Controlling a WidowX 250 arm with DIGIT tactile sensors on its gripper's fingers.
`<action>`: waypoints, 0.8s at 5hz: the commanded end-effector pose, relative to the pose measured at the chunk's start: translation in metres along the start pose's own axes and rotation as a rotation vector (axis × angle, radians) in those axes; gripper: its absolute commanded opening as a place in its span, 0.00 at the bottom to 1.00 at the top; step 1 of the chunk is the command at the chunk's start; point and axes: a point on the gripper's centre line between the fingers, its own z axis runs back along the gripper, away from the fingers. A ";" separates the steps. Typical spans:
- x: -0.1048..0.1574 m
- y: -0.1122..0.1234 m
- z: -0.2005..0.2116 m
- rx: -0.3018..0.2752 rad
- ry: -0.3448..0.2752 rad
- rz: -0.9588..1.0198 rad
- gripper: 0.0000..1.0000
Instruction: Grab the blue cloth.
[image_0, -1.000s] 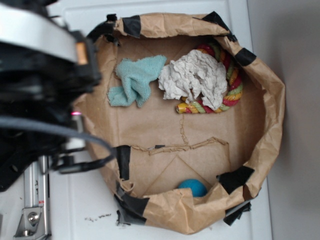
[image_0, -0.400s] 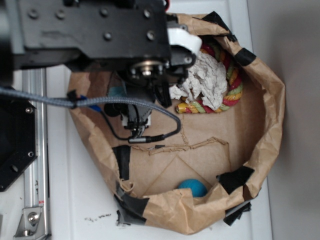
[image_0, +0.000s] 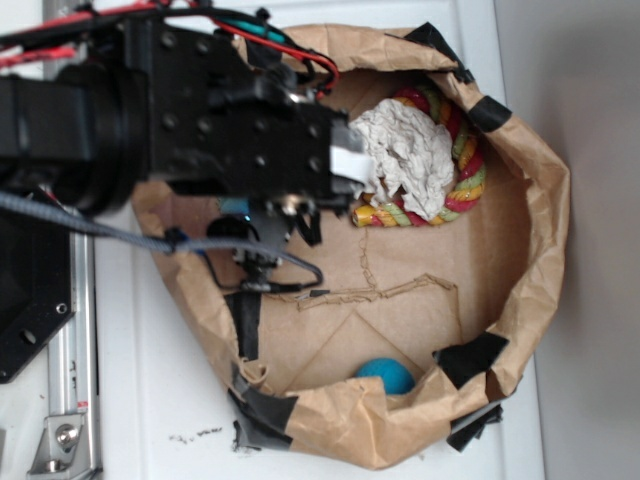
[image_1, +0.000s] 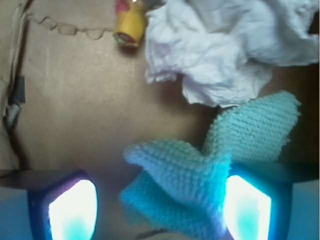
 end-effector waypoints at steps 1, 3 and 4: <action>0.001 0.009 0.000 0.014 -0.050 0.007 0.00; -0.006 0.014 0.003 0.041 -0.031 0.051 0.00; -0.010 0.022 0.008 0.042 -0.045 0.091 0.00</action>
